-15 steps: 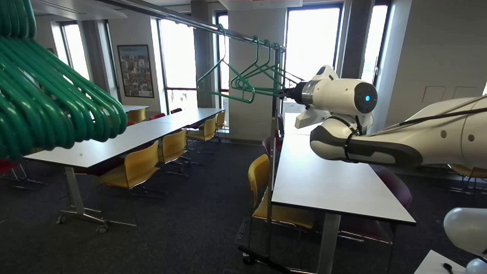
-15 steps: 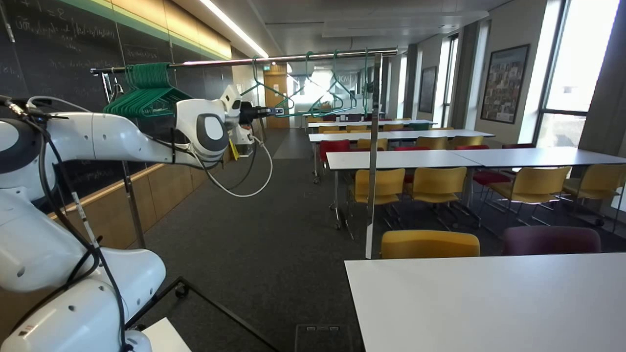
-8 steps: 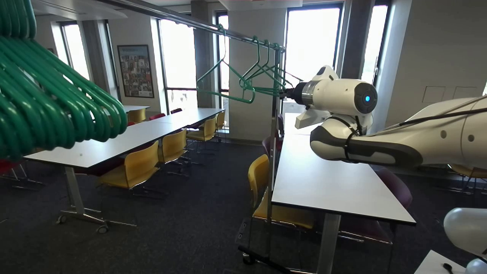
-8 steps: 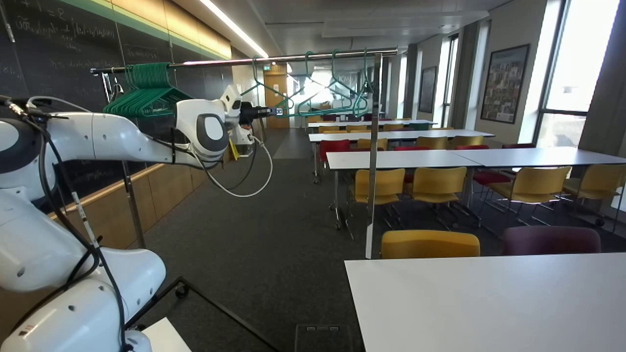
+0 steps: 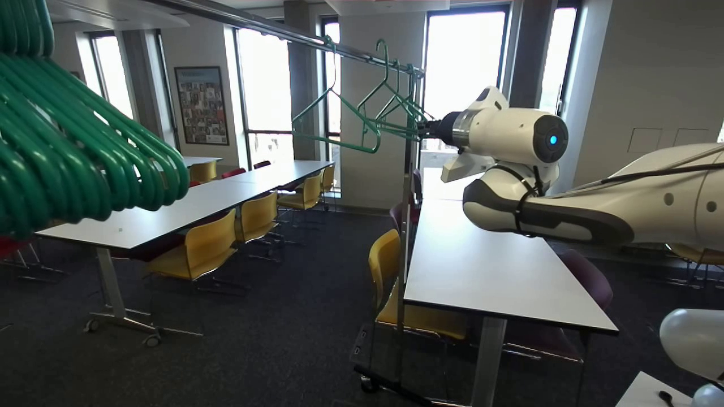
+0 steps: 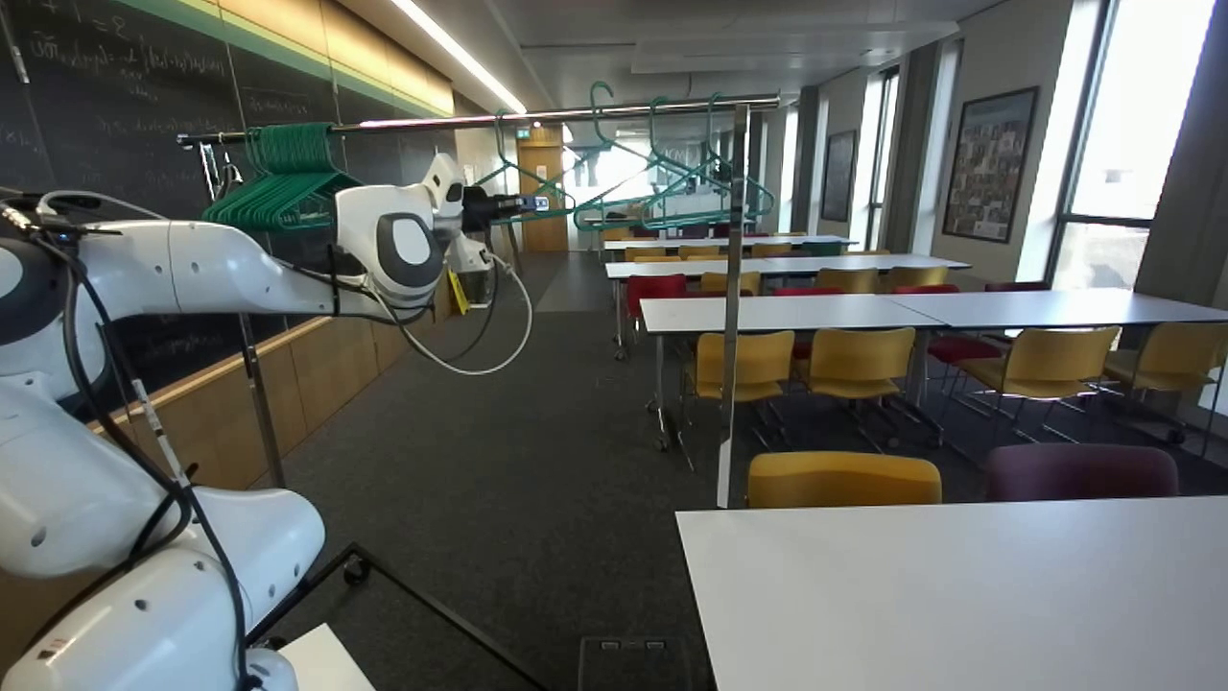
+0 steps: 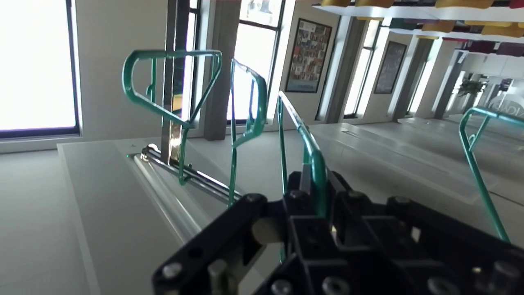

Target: Put a hanger on the table

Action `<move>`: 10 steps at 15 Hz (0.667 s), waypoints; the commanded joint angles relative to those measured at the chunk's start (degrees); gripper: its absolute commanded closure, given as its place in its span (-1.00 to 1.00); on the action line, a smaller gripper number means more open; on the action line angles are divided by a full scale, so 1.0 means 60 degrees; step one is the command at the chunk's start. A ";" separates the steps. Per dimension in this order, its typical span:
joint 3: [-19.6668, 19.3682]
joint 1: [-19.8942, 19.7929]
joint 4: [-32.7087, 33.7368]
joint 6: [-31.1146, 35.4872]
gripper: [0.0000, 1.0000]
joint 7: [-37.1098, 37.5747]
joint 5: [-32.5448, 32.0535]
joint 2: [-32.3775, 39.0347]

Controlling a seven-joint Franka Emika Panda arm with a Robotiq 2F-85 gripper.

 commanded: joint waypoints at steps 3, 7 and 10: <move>-0.0970 0.1019 0.0181 -0.0062 0.97 -0.0680 0.0199 -0.0165; -0.1539 0.2935 -0.0427 -0.0577 0.97 -0.0937 0.0028 0.0087; -0.2086 0.4479 -0.1048 -0.1083 0.97 -0.1296 -0.0176 -0.0039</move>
